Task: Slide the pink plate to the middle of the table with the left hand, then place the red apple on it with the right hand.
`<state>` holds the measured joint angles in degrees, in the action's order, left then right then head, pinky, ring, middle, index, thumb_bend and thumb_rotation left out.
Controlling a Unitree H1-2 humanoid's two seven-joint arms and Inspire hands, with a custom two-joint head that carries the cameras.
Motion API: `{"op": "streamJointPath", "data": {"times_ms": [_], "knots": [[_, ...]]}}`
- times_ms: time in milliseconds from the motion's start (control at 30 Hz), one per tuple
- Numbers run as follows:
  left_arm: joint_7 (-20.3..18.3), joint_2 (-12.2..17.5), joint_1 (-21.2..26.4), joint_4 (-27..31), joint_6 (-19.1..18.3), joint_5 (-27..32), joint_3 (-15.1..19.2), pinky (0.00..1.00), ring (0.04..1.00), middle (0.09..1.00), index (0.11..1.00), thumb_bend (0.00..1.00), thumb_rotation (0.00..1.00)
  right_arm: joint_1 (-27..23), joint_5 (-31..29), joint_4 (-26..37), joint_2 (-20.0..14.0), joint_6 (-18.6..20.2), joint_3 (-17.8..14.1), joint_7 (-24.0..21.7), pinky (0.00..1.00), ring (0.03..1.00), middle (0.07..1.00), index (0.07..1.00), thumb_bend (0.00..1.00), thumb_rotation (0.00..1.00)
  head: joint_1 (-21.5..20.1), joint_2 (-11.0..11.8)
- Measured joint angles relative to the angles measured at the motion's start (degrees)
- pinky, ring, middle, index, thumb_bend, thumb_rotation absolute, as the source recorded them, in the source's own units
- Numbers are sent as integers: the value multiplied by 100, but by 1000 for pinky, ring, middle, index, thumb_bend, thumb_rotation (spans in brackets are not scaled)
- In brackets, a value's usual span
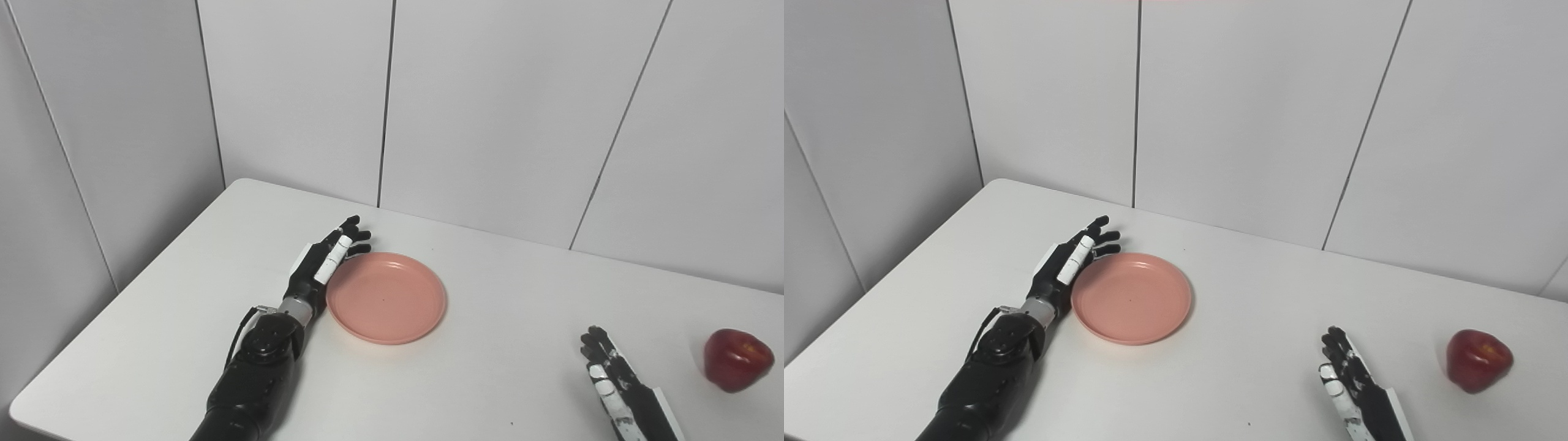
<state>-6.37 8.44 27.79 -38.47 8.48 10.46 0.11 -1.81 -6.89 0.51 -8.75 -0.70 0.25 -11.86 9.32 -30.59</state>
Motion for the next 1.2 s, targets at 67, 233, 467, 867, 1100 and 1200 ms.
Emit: {"op": "streamJointPath", "data": {"times_ms": [67,233,467,867,1100,1200], "knots": [[0,-6,2,-6,0,0,-10,779,804,839,897,823,847,-4,17,0,11,1,15,0,1000,957,933,931,790,722,-9,0],[0,-45,5,-11,3,0,-11,754,785,822,875,816,828,-10,34,3,45,41,29,11,1000,955,925,926,781,717,-35,-17],[1,-129,4,10,4,-15,-13,759,788,828,878,819,831,-11,60,15,89,62,42,36,1000,955,925,924,783,728,-70,-18],[79,-335,-14,146,-72,-179,-182,774,781,823,881,812,806,-27,103,15,130,63,61,44,1000,942,923,930,795,724,-88,-26],[80,-557,-22,280,-276,-213,-232,776,778,814,869,811,770,-32,141,16,140,63,71,64,1000,936,920,925,789,718,-114,-35],[80,-658,-22,310,-343,-195,-228,800,786,813,868,801,743,-34,141,16,147,63,75,64,1000,937,921,924,786,715,-123,-44]]}}
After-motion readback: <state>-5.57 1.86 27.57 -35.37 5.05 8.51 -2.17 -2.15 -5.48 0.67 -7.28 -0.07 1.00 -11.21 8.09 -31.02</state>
